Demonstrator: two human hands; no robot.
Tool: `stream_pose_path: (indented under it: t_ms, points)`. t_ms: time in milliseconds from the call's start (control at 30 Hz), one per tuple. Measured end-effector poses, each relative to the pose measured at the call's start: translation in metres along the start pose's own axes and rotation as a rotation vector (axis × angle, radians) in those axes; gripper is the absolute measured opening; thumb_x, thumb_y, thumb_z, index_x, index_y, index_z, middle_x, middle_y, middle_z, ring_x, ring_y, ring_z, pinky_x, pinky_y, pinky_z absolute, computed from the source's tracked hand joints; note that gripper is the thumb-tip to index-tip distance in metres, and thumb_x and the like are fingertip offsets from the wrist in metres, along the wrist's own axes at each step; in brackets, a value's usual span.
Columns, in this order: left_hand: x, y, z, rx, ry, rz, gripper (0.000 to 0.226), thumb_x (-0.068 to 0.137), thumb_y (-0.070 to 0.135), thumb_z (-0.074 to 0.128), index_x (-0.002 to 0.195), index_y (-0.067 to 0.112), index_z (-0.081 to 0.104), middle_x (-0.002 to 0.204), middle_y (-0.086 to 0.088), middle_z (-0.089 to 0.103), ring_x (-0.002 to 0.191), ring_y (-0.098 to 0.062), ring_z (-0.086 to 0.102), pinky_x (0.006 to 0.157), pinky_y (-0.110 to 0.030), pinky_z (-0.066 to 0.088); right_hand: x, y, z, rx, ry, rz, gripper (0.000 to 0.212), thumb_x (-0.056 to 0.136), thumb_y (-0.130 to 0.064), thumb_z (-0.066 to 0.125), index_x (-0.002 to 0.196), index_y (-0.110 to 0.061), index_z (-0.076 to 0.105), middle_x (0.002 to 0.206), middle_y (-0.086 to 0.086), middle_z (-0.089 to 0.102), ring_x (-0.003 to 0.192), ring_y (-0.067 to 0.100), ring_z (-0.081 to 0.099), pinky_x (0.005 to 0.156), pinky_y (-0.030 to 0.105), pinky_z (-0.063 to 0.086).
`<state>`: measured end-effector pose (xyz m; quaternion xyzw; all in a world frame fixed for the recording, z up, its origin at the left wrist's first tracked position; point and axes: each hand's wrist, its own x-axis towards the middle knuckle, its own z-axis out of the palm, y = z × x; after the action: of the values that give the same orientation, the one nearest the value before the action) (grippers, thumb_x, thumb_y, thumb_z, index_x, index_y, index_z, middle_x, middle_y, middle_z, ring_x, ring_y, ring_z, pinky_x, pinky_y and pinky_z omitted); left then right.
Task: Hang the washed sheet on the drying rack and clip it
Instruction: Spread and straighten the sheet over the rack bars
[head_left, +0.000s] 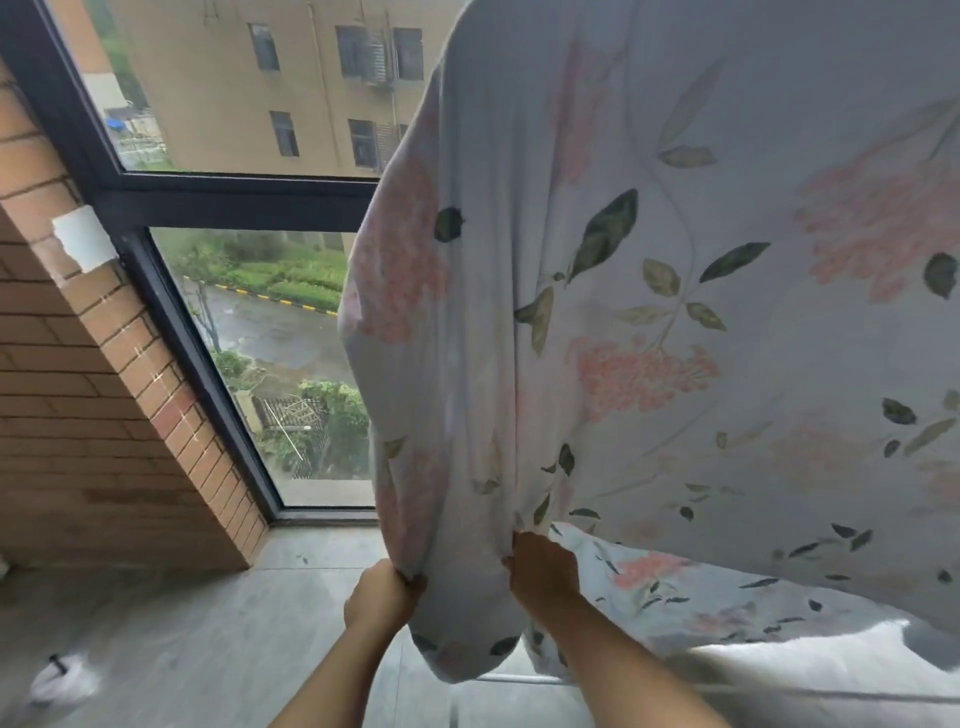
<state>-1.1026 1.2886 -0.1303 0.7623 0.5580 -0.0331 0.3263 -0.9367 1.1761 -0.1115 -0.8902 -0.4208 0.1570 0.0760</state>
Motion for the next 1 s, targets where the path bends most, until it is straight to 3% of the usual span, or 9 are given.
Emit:
stream_pose_path:
  t_ms: [133, 233, 300, 400, 500, 633, 733, 833, 1000]
  points:
    - [-0.008, 0.015, -0.025, -0.533, -0.034, 0.227, 0.067, 0.053, 0.048, 0.072, 0.112, 0.022, 0.057, 0.106, 0.002, 0.066, 0.099, -0.020, 0.062, 0.076, -0.030, 0.050, 0.000, -0.005, -0.001, 0.007, -0.064, 0.023, 0.032, 0.097, -0.030, 0.044, 0.123, -0.017, 0.055, 0.124, 0.005, 0.060, 0.115, 0.024, 0.056, 0.093, 0.031, 0.043]
    - [-0.022, 0.042, -0.058, -0.865, 0.029, 0.393, 0.056, 0.066, 0.031, 0.082, 0.114, 0.020, 0.056, 0.105, 0.006, 0.067, 0.096, -0.008, 0.063, 0.071, -0.018, 0.053, 0.001, -0.014, -0.017, 0.047, -0.128, -0.028, 0.042, 0.092, -0.039, 0.048, 0.129, -0.019, 0.048, 0.124, 0.005, 0.059, 0.115, 0.025, 0.056, 0.093, 0.034, 0.044]
    - [-0.026, 0.056, -0.079, -0.970, 0.110, 0.431, 0.051, 0.063, 0.045, 0.077, 0.101, 0.016, 0.060, 0.095, 0.000, 0.068, 0.084, -0.009, 0.064, 0.067, -0.022, 0.053, 0.001, -0.020, -0.034, 0.213, -0.089, -0.053, 0.045, 0.083, -0.049, 0.056, 0.122, -0.027, 0.048, 0.110, -0.005, 0.062, 0.105, 0.018, 0.060, 0.086, 0.032, 0.049]
    - [-0.031, 0.071, -0.099, -0.931, 0.193, 0.454, 0.045, 0.065, 0.050, 0.069, 0.084, 0.009, 0.065, 0.078, -0.009, 0.066, 0.072, -0.014, 0.057, 0.065, -0.038, 0.051, 0.004, -0.034, -0.073, 0.471, 0.103, -0.083, 0.052, 0.080, -0.059, 0.059, 0.122, -0.032, 0.042, 0.100, -0.012, 0.058, 0.092, 0.012, 0.061, 0.075, 0.028, 0.046]
    - [-0.036, 0.080, -0.101, -0.845, 0.199, 0.444, 0.029, 0.072, 0.035, 0.070, 0.078, 0.007, 0.066, 0.071, -0.006, 0.066, 0.069, -0.015, 0.055, 0.061, -0.035, 0.049, 0.009, -0.048, -0.119, 0.512, 0.242, -0.159, 0.041, 0.087, -0.055, 0.054, 0.118, -0.027, 0.048, 0.096, -0.012, 0.059, 0.088, 0.014, 0.061, 0.075, 0.030, 0.049]
    - [-0.049, 0.094, -0.118, -0.925, 0.145, 0.455, 0.040, 0.063, 0.036, 0.071, 0.097, 0.017, 0.061, 0.091, -0.001, 0.068, 0.082, -0.013, 0.063, 0.071, -0.030, 0.053, 0.010, -0.044, -0.163, 0.491, 0.283, -0.239, 0.032, 0.091, -0.049, 0.051, 0.111, -0.025, 0.053, 0.092, -0.010, 0.059, 0.084, 0.014, 0.061, 0.075, 0.033, 0.050]
    - [-0.056, 0.114, -0.140, -1.089, 0.166, 0.462, 0.034, 0.076, 0.018, 0.075, 0.104, 0.010, 0.056, 0.101, -0.007, 0.066, 0.081, -0.013, 0.063, 0.067, -0.022, 0.055, 0.009, -0.030, -0.186, 0.459, 0.327, -0.230, 0.033, 0.092, -0.048, 0.049, 0.114, -0.023, 0.051, 0.095, -0.007, 0.060, 0.084, 0.015, 0.061, 0.075, 0.033, 0.051]
    - [-0.068, 0.138, -0.162, -0.943, 0.407, 0.377, 0.039, 0.081, 0.018, 0.070, 0.109, 0.004, 0.046, 0.105, -0.012, 0.058, 0.074, -0.014, 0.057, 0.053, -0.016, 0.050, 0.007, -0.012, -0.210, 0.446, 0.384, -0.211, 0.033, 0.094, -0.046, 0.048, 0.115, -0.021, 0.050, 0.097, -0.006, 0.059, 0.086, 0.017, 0.060, 0.075, 0.034, 0.051]
    - [-0.086, 0.166, -0.169, -0.457, 0.944, 0.351, 0.063, 0.076, 0.028, 0.070, 0.125, 0.005, 0.039, 0.132, -0.016, 0.039, 0.122, -0.035, 0.039, 0.096, -0.050, 0.036, 0.007, 0.019, -0.244, 0.430, 0.453, -0.145, 0.031, 0.094, -0.045, 0.046, 0.116, -0.023, 0.049, 0.101, -0.007, 0.059, 0.087, 0.015, 0.059, 0.077, 0.033, 0.051]
